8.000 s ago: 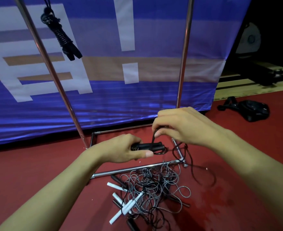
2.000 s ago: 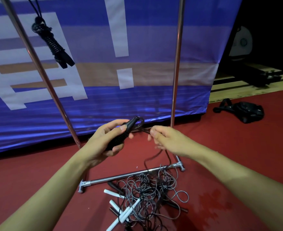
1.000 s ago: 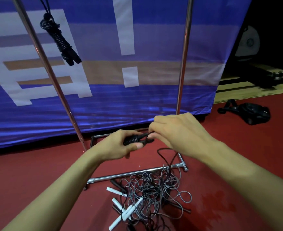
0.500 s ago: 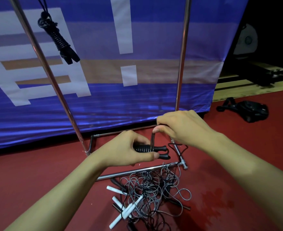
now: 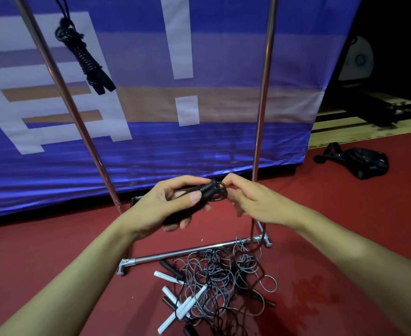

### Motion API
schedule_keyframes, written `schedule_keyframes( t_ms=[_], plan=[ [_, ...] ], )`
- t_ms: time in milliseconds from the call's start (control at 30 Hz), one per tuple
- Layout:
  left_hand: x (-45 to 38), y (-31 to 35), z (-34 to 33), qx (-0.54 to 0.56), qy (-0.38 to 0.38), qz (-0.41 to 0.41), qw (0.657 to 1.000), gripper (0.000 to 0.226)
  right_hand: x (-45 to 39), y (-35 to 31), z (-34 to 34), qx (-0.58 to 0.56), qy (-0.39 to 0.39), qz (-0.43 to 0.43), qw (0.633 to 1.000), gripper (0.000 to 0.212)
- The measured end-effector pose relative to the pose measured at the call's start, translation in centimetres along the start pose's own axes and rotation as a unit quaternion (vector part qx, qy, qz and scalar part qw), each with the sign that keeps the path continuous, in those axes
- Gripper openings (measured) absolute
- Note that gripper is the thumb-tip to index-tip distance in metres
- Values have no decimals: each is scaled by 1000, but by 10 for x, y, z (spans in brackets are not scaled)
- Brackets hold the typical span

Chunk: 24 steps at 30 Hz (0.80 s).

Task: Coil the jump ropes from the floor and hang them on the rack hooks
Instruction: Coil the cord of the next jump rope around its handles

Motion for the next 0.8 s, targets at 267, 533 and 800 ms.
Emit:
schedule_keyframes(
  t_ms=[267,533,800],
  plan=[
    [-3,-10,15,35,89,24,995,30,-2,-5,-10,51,48,43,997,9],
    [-4,-17,18,-18,136,60,989,28,3,-14,-6,194,88,37,976,9],
    [-8,-22,16,-100,190,77,974,24,3,-4,-25,-96,-153,-98,979,20]
  ],
)
Point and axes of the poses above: each hand's wrist, its own x-axis away from the middle knuckle, its own z-axis out of the back of the hand, y = z × x, the point moved 6 cm from there along -x, towards the middle knuckle, and after that the axes turned 15 degrees about -z, right-handed, at the moved point
